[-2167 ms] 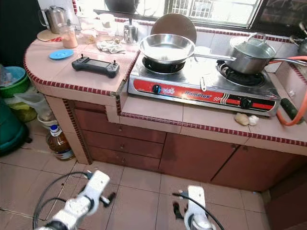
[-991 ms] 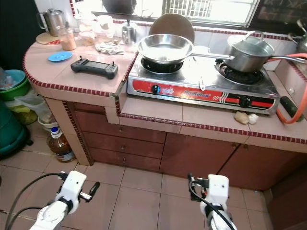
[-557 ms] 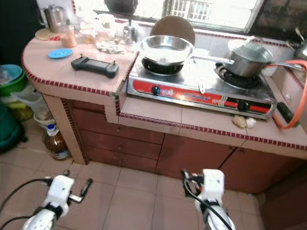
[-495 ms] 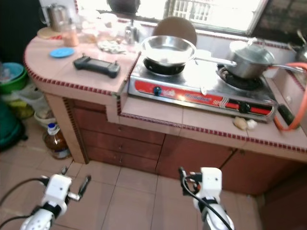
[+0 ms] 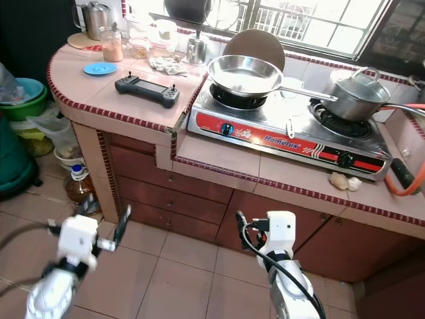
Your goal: Kitchen organization
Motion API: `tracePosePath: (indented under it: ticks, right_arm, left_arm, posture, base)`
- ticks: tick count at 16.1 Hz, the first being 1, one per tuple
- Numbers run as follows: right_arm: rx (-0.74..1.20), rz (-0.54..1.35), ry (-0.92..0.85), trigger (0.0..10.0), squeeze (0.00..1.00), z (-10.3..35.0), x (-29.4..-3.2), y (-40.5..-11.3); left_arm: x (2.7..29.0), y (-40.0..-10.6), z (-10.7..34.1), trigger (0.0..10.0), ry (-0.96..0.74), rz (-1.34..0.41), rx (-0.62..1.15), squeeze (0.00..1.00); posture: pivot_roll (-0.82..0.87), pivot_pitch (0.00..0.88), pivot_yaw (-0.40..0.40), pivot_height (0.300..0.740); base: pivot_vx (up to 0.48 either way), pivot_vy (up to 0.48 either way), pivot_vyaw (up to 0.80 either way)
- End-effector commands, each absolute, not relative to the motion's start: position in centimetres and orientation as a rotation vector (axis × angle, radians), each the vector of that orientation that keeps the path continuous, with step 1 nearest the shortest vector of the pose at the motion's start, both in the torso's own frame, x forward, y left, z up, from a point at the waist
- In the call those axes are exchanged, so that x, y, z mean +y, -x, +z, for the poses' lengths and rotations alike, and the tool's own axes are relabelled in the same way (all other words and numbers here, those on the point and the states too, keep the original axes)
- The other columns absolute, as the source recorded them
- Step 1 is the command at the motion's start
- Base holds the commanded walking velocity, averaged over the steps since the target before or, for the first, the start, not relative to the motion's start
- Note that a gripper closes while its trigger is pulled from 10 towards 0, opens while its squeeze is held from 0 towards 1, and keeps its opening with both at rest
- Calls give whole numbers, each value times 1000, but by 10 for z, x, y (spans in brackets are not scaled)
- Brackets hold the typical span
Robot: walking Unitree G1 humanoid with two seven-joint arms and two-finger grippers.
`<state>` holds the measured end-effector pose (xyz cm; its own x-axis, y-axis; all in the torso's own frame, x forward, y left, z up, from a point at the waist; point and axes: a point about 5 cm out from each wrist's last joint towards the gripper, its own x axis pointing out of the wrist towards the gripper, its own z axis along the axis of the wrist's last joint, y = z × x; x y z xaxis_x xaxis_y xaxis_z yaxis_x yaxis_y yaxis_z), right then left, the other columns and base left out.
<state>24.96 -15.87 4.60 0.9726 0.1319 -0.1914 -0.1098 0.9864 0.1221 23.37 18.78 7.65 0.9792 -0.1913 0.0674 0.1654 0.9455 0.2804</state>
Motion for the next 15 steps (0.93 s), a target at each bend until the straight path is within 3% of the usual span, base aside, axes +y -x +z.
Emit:
tracePosePath:
  ticks: [1, 3, 8, 13, 15]
  right_arm:
    - [210, 90, -113, 10000, 0, 44, -166, -247]
    - [215, 36, -119, 10000, 0, 40, -168, -239]
    - [215, -116, -112, 10000, 0, 41, -194, -214]
    - [213, -138, -72, 10000, 0, 44, -197, -196]
    - [205, -198, -89, 10000, 0, 44, -200, -188]
  left_arm:
    - [181, -235, 81, 10000, -276, -212, -90, 0]
    - [178, -243, 101, 10000, -288, -224, -103, 0]
    - [201, -243, 87, 10000, -308, -194, 35, 0]
    - [178, -256, 82, 10000, -275, -267, 86, 0]
    - [166, -271, 86, 10000, -244, -314, 81, 0]
  posture:
    - [287, 0, -115, 740]
    - [285, 0, -85, 740]
    - [264, 0, -70, 740]
    - [188, 0, -1, 740]
    - [130, 0, 65, 740]
  base:
    - [0, 0, 0]
    - [0, 0, 0]
    - [0, 0, 0]
    - [0, 0, 0]
    - [0, 0, 0]
